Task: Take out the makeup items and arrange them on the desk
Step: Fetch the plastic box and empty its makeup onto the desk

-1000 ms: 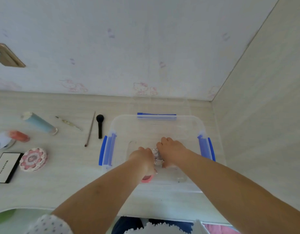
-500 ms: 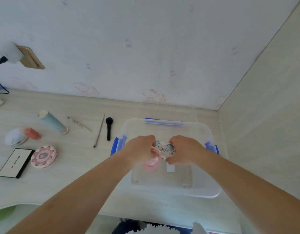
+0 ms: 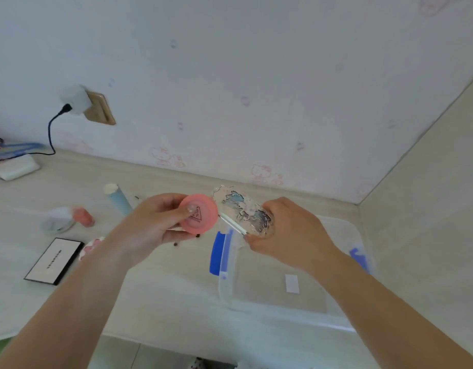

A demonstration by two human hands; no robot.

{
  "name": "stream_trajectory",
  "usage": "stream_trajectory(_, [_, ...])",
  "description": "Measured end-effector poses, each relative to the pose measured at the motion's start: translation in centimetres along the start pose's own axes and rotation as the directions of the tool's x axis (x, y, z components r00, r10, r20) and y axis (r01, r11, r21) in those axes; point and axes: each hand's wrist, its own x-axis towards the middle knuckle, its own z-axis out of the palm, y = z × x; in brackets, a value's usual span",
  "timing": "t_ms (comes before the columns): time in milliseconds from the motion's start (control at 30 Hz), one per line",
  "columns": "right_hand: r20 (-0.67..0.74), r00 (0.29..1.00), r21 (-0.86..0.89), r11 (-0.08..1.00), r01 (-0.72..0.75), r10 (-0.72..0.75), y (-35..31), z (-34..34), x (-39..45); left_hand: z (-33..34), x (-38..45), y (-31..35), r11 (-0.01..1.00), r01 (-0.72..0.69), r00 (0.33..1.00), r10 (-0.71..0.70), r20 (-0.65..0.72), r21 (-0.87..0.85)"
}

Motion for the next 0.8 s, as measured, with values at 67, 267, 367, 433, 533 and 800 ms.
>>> stream_trajectory(67, [-0.009, 0.998, -0.012, 0.998, 0.056, -0.056, -2.5, 0.8, 1.1, -2.4, -0.6, -0.5, 0.998, 0.003, 0.999, -0.006, -0.054, -0.055])
stream_trajectory(267, [0.122, 0.987, -0.013, 0.994, 0.11, -0.108, -10.2, 5.6, 5.1, -11.1, -2.8, -3.6, 0.982, 0.004, 0.969, -0.051, -0.244, -0.19])
stream_trajectory(367, [0.241, 0.967, -0.033, 0.995, 0.092, -0.082, -13.3, 9.0, 7.3, -14.5, -3.7, -6.3, 0.966, 0.023, 0.934, -0.113, -0.338, -0.259])
stream_trajectory(433, [0.328, 0.944, -0.022, 1.0, 0.017, -0.009, -14.6, 11.6, 8.1, -15.9, -3.8, -8.5, 0.955, 0.088, 0.914, -0.191, -0.358, -0.283])
stream_trajectory(533, [0.411, 0.905, 0.0, 0.992, -0.122, 0.112, -14.3, 16.0, 8.0, -16.7, -3.0, -11.6, 0.94, 0.181, 0.89, -0.281, -0.359, -0.288])
stream_trajectory(800, [0.378, 0.876, -0.01, 0.948, -0.318, 0.298, -11.4, 21.0, 4.3, -15.0, 0.4, -17.3, 0.931, 0.303, 0.864, -0.358, -0.353, -0.204])
